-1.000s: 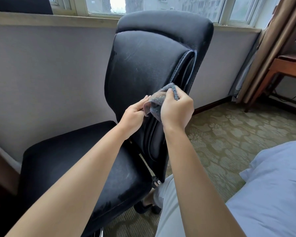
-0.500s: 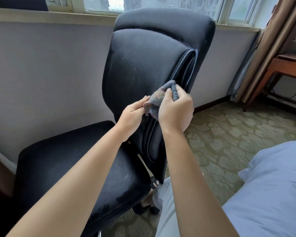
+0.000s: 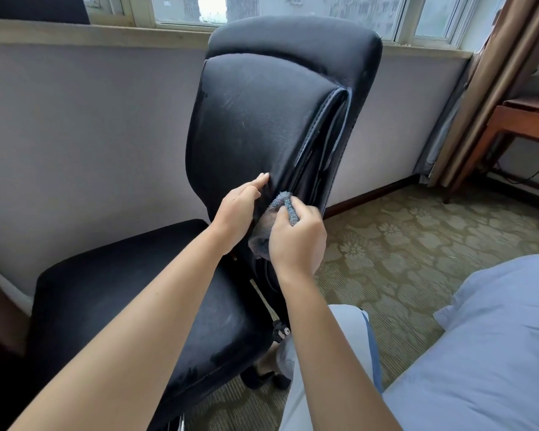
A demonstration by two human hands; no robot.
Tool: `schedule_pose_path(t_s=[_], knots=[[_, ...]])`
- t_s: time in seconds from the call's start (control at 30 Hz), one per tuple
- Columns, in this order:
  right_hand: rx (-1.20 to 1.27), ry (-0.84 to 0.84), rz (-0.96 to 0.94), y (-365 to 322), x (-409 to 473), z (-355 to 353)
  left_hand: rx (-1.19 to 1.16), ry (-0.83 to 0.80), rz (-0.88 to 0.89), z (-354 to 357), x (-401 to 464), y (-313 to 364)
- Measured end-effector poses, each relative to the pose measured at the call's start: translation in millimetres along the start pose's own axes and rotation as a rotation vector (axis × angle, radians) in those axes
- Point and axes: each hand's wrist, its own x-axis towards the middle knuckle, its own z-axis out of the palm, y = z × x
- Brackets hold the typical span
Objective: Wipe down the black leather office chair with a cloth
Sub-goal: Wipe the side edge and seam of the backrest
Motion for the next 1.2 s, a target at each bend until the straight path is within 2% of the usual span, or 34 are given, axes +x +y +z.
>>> schedule_pose_path(t_s=[0.13,0.27,0.4,0.53,0.9,1.07,1.2], knots=[[0.067,0.095,-0.112,-21.3,23.9,-10.6,-0.017,0.012,-0.018,-0.8,1.8,0.6],[0.01,0.167,-0.17,-42.2,43.7,-16.5,0.017,-0.001,-0.014,-2.1,5.4,-2.0],[-0.092,0.098,-0.106,-43.5,49.1,-16.7,0.015,0.016,-0.007,-3.4,9.2,-5.9],[-0.203,0.088,-0.188,-33.2,38.5,-11.1,0.038,0.046,0.008,-2.6,10.8,-9.6],[-0.23,-0.009,-0.204,15.6,-0.6,3.7,0.015,0.054,0.019,2.4,-1.1,-8.1],[-0.035,0.19,-0.334,11.5,-2.5,3.6,-0.046,0.04,-0.01,4.8,-5.8,-2.4],[-0.075,0.305,-0.511,-14.3,23.6,0.2,-0.138,0.132,-0.024,3.3,-3.2,-1.2]])
